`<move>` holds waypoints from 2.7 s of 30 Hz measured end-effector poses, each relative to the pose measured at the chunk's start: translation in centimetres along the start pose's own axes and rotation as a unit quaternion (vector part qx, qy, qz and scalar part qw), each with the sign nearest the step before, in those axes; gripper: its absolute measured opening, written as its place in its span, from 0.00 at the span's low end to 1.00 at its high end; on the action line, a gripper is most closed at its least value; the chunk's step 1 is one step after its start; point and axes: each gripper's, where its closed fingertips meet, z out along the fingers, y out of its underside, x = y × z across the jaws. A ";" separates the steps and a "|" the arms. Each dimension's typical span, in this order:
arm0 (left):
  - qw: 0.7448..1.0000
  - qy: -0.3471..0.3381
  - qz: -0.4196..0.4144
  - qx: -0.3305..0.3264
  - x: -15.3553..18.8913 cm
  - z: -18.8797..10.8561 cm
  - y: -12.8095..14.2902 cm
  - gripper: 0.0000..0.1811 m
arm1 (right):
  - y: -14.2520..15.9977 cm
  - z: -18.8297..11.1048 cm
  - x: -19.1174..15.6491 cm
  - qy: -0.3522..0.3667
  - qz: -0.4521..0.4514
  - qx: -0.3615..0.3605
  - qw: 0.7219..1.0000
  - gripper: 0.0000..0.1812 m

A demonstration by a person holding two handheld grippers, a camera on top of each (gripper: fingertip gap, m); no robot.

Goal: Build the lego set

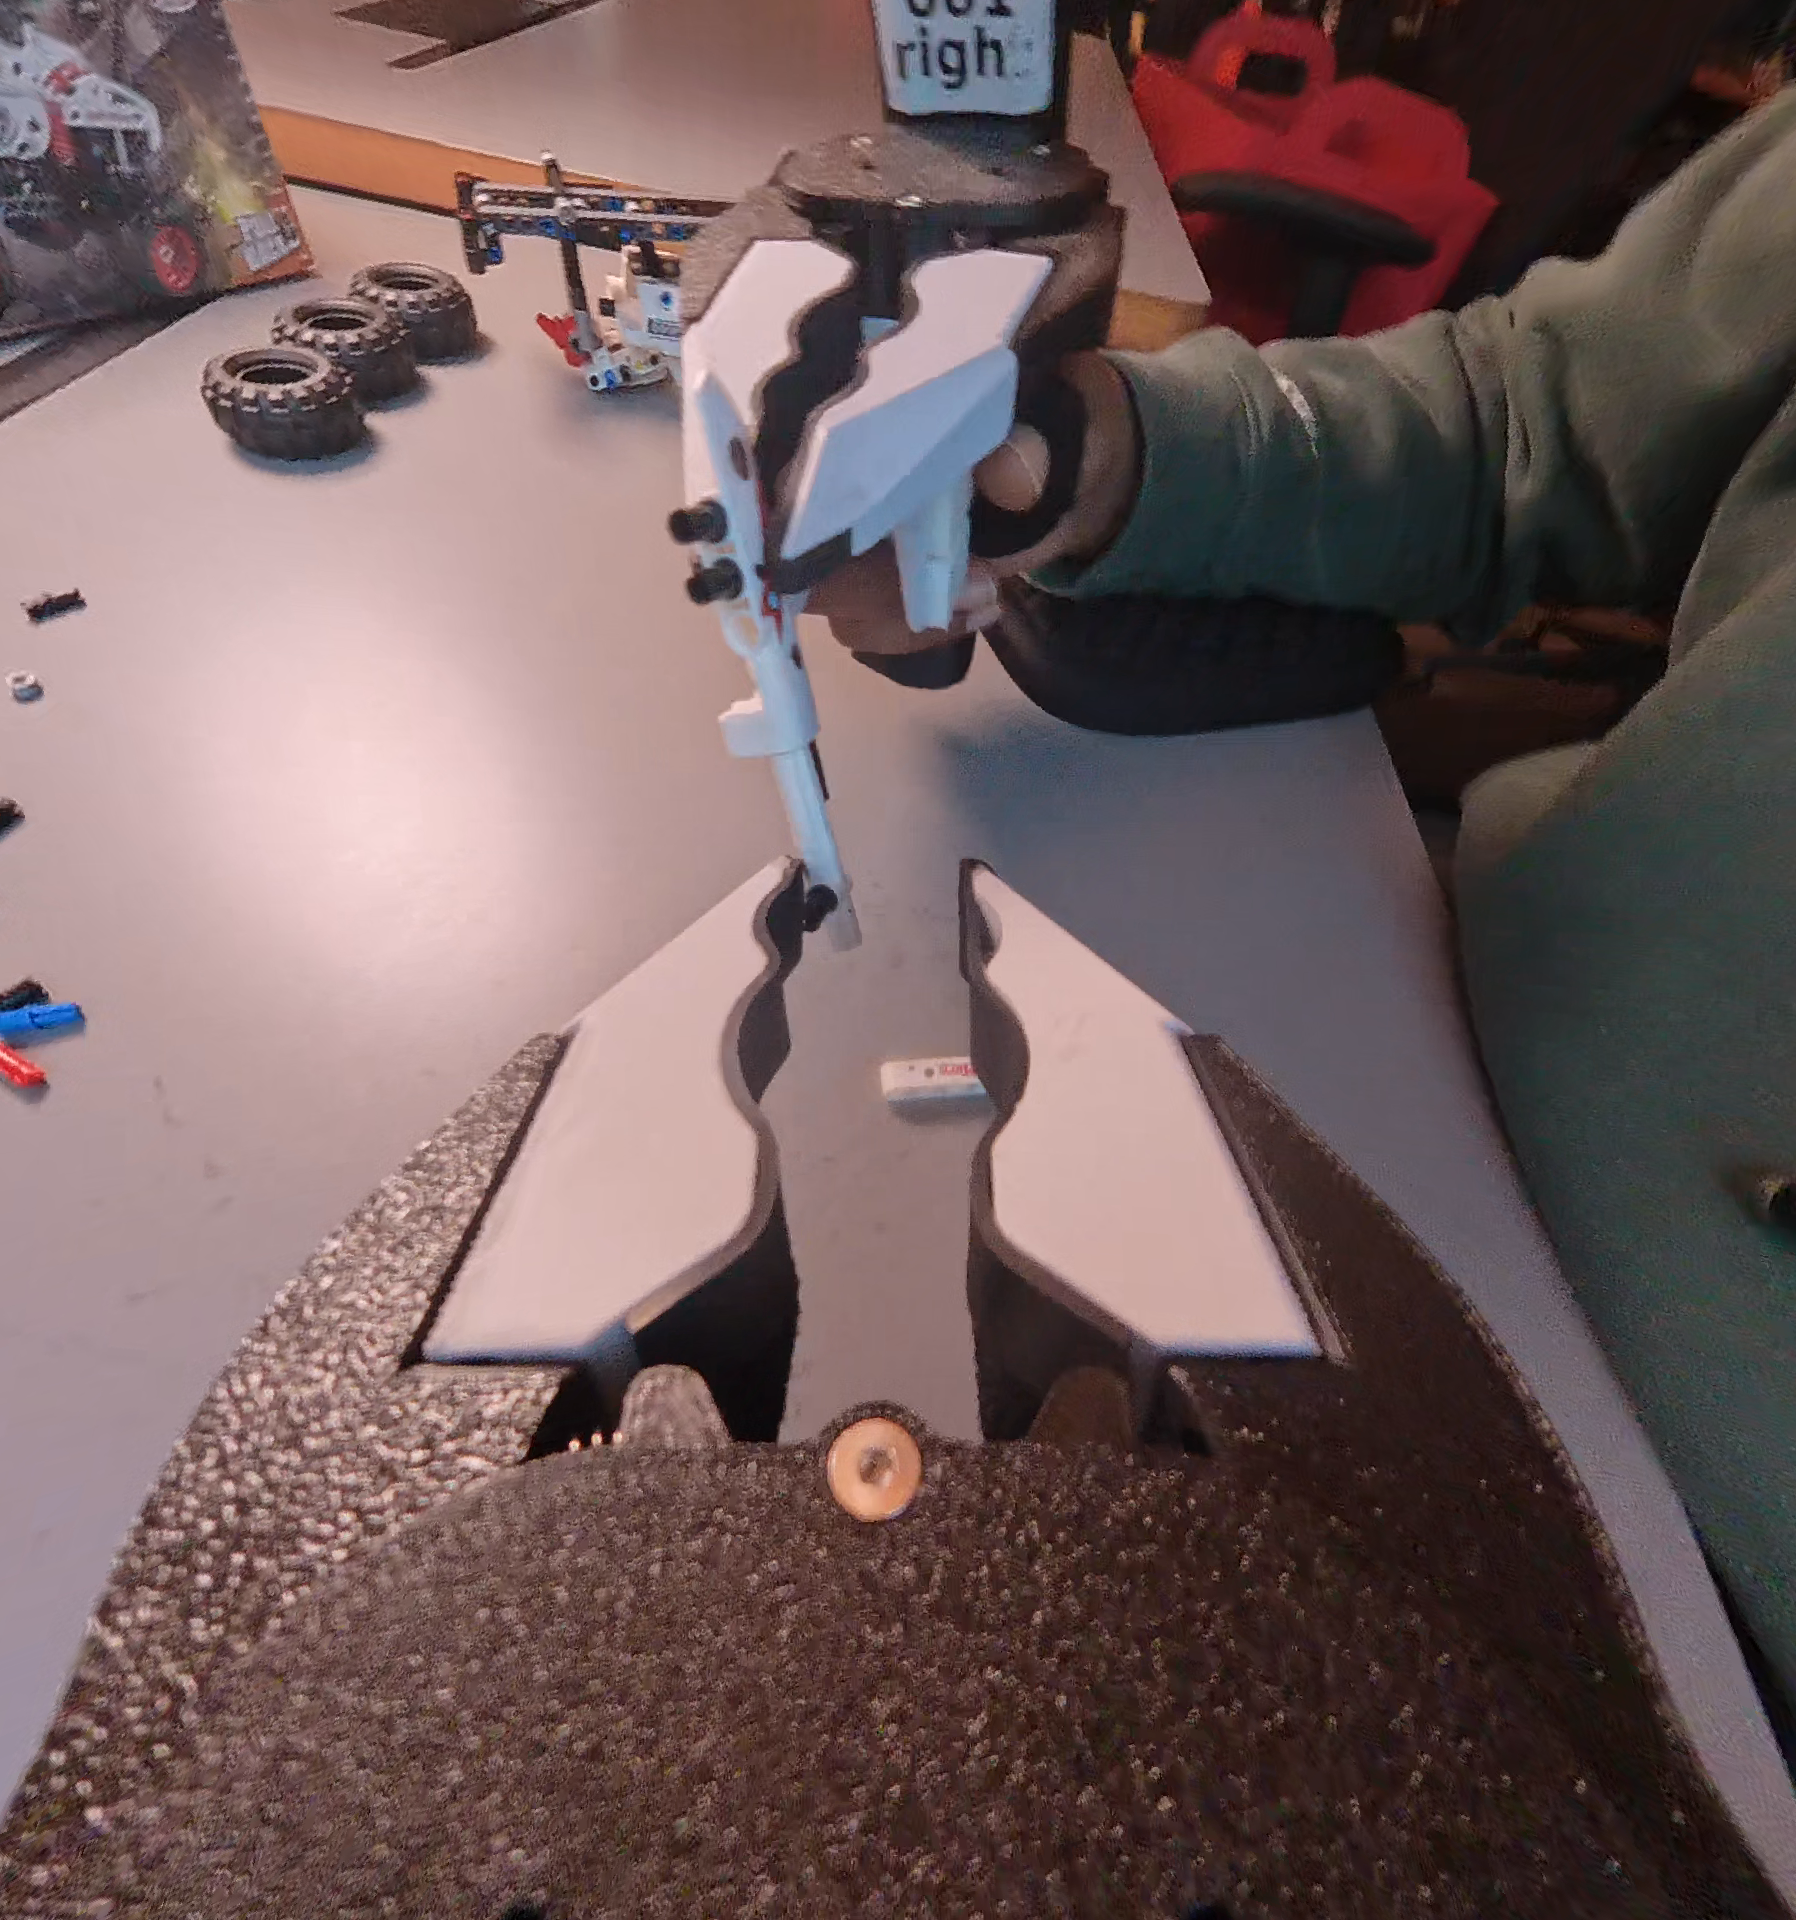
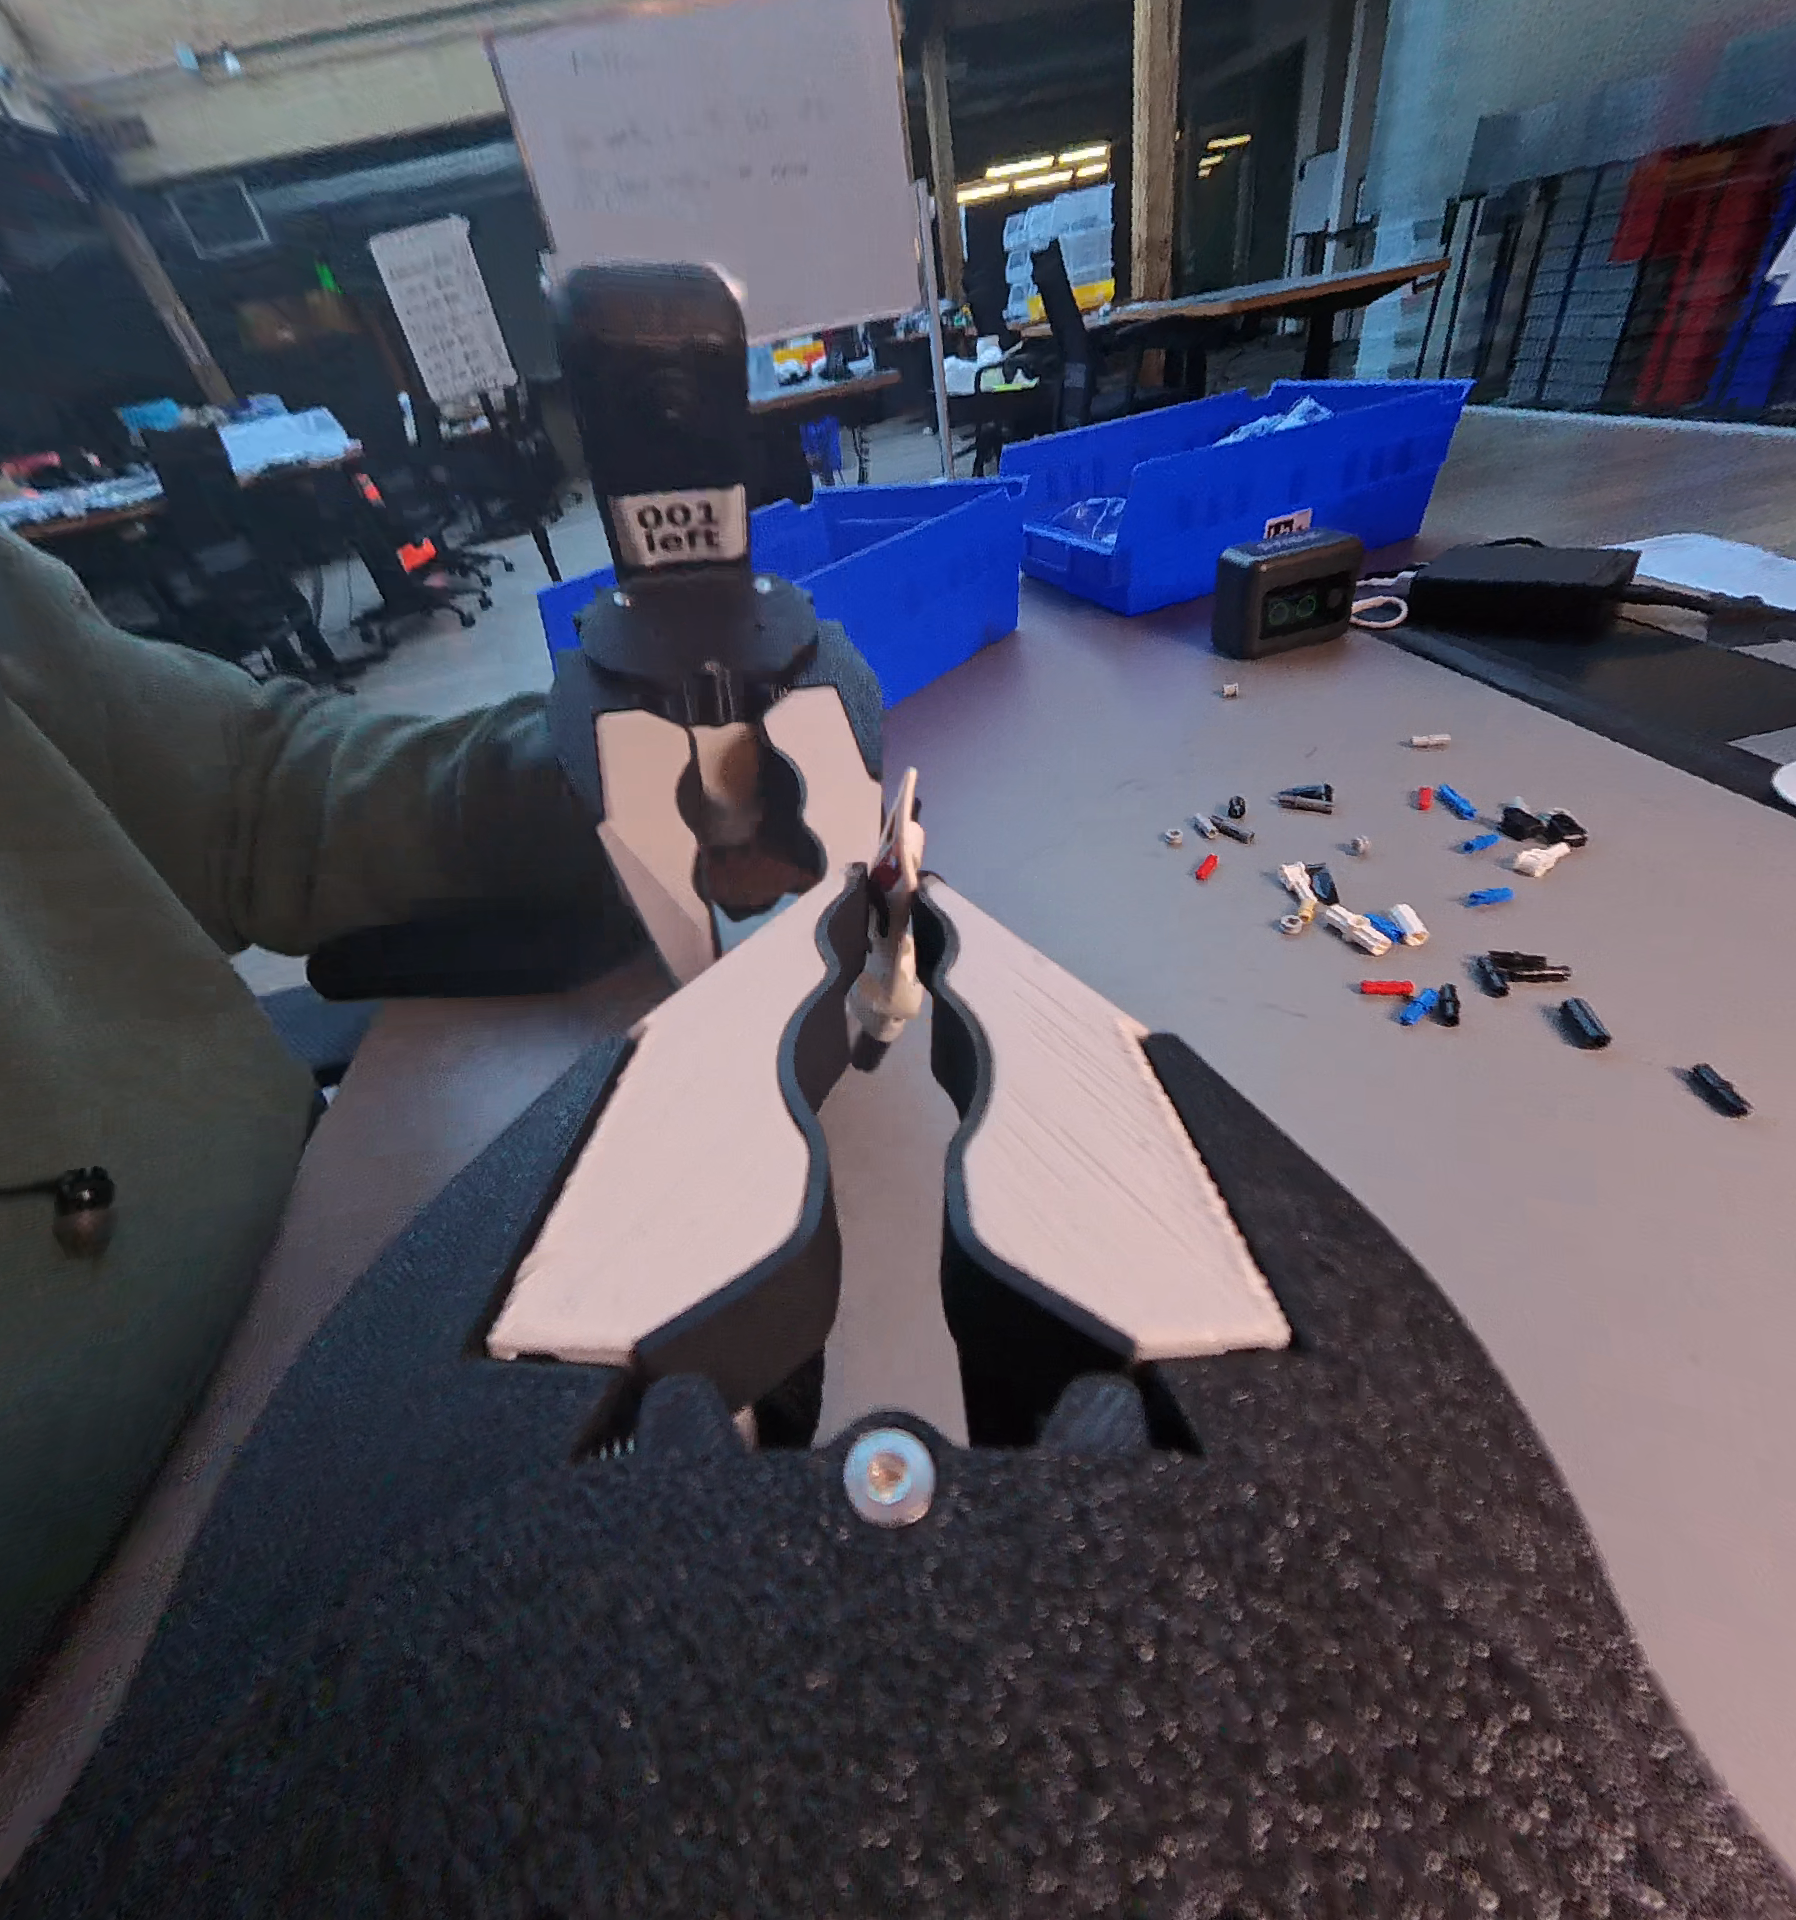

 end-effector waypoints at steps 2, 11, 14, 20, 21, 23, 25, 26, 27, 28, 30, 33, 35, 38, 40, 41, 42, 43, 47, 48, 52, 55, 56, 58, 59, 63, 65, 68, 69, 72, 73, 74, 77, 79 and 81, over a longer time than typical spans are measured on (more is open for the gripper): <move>0.998 0.012 0.048 -0.033 0.9 0.0 0.8 0.18 | 0.7 -0.2 -0.4 -0.016 -0.005 -0.016 1.000 0.04; 0.999 0.040 -0.003 -0.017 1.1 0.4 0.9 0.17 | 1.1 -0.9 -1.9 -0.047 -0.031 -0.026 0.998 0.03; 0.999 0.036 -0.008 -0.015 0.8 0.4 0.9 0.16 | 0.7 -1.2 -2.3 -0.056 -0.041 -0.019 0.997 0.03; 0.998 0.059 -0.019 0.023 1.8 0.8 -0.5 0.14 | 0.8 -0.9 -3.1 -0.074 -0.031 -0.013 0.997 0.03; 0.998 0.060 -0.018 0.025 1.9 1.1 -0.6 0.09 | 1.0 -0.6 -3.5 -0.081 -0.028 -0.014 0.996 0.03; 0.998 0.058 -0.007 0.014 2.1 1.4 -0.4 0.03 | 1.0 -0.2 -4.3 -0.096 -0.021 -0.009 0.995 0.03; 0.998 0.060 -0.011 0.027 2.3 1.3 -0.7 0.03 | 0.6 0.0 -4.5 -0.095 -0.017 0.007 0.995 0.03; 0.997 0.062 -0.017 0.035 2.2 1.3 -0.9 0.03 | 0.4 0.0 -4.5 -0.093 -0.015 0.016 0.995 0.04; 0.997 0.061 -0.020 0.041 2.2 1.2 -1.1 0.03 | 0.3 0.1 -4.4 -0.087 -0.014 0.021 0.996 0.04; 0.997 0.062 -0.023 0.047 2.2 1.2 -1.4 0.03 | 0.4 0.3 -4.3 -0.084 -0.017 0.018 0.996 0.04; 0.997 0.059 -0.025 0.047 2.1 1.2 -1.5 0.04 | 0.5 0.5 -4.5 -0.083 -0.022 0.018 0.996 0.04; 0.997 0.047 -0.031 0.046 1.7 1.2 -1.4 0.04 | 0.5 0.4 -4.2 -0.081 -0.017 0.016 0.996 0.04; 0.998 0.030 -0.029 0.037 1.0 0.8 -1.1 0.15 | 0.3 0.1 -3.7 -0.078 -0.005 0.016 0.997 0.04; 0.999 0.032 -0.011 0.023 0.8 -0.6 -0.8 0.13 | 0.2 -0.8 -2.0 -0.045 -0.018 0.003 0.999 0.04; 0.998 0.022 -0.006 -0.060 0.3 -0.7 2.0 0.10 | 0.0 -1.5 -0.4 -0.008 -0.021 0.001 1.000 0.04; 0.995 0.015 -0.015 -0.101 0.1 -0.5 3.4 0.10 | 0.1 -1.8 0.4 0.009 -0.021 -0.001 1.000 0.04; 0.990 0.016 -0.034 -0.133 0.1 -0.2 4.7 0.11 | 0.2 -2.0 1.0 0.021 -0.020 -0.003 1.000 0.04; 0.986 0.024 -0.060 -0.154 0.3 0.1 5.5 0.12 | 0.3 -2.1 1.3 0.030 -0.019 -0.006 0.999 0.04; 0.973 0.027 -0.142 -0.181 1.3 1.0 6.3 0.23 | 1.4 -1.9 1.9 0.047 -0.033 -0.032 0.998 0.04; 0.971 0.019 -0.147 -0.186 1.5 1.3 6.3 0.26 | 1.6 -1.8 1.9 0.050 -0.038 -0.038 0.997 0.04; 0.968 -0.043 -0.090 -0.230 1.9 2.7 7.1 0.27 | 2.0 -1.8 2.2 0.060 -0.042 -0.050 0.996 0.04; 0.965 -0.031 -0.027 -0.258 2.3 2.9 7.2 0.24 | 1.8 -1.9 2.2 0.060 -0.039 -0.047 0.996 0.04; 0.963 -0.030 -0.006 -0.267 2.0 2.6 7.2 0.24 | 1.7 -2.0 2.2 0.060 -0.039 -0.045 0.996 0.04; 0.955 -0.041 0.050 -0.289 0.6 1.6 7.2 0.22 | 1.5 -2.1 2.2 0.061 -0.039 -0.039 0.997 0.04; 0.949 -0.052 0.072 -0.301 -0.3 0.9 7.3 0.23 | 1.4 -2.2 2.1 0.061 -0.039 -0.036 0.997 0.04; 0.948 -0.099 0.041 -0.299 -2.8 -1.5 6.6 0.24 | 1.2 -2.2 2.0 0.062 -0.044 -0.033 0.997 0.04; 0.952 -0.125 -0.021 -0.279 -3.1 -2.1 6.4 0.23 | 1.1 -2.2 1.8 0.062 -0.048 -0.034 0.996 0.04; 0.959 -0.119 -0.111 -0.232 -1.2 -1.3 6.6 0.23 | 1.0 -2.2 1.8 0.063 -0.050 -0.032 0.996 0.04; 0.959 -0.123 -0.119 -0.227 -0.8 -0.8 6.9 0.23 | 1.0 -2.2 1.8 0.063 -0.049 -0.031 0.996 0.04; 0.951 -0.145 -0.056 -0.269 -0.8 -0.4 8.6 0.12 | 1.1 -2.2 1.9 0.064 -0.043 -0.031 0.997 0.04; 0.950 -0.139 -0.013 -0.278 -0.8 -0.4 8.6 0.10 | 1.2 -2.2 2.0 0.064 -0.042 -0.031 0.997 0.04; 0.947 -0.133 0.028 -0.290 -0.9 -0.7 8.6 0.07 | 1.2 -2.2 2.0 0.064 -0.041 -0.031 0.997 0.04; 0.929 -0.118 0.144 -0.321 -2.4 -1.9 8.8 0.07 | 1.4 -2.2 2.1 0.066 -0.040 -0.033 0.996 0.04; 0.923 -0.136 0.147 -0.328 -4.2 -3.2 8.8 0.09 | 1.5 -2.2 2.1 0.066 -0.040 -0.036 0.996 0.04; 0.932 -0.144 0.102 -0.317 -5.3 -4.2 8.9 0.13 | 1.7 -2.1 2.1 0.066 -0.040 -0.039 0.996 0.04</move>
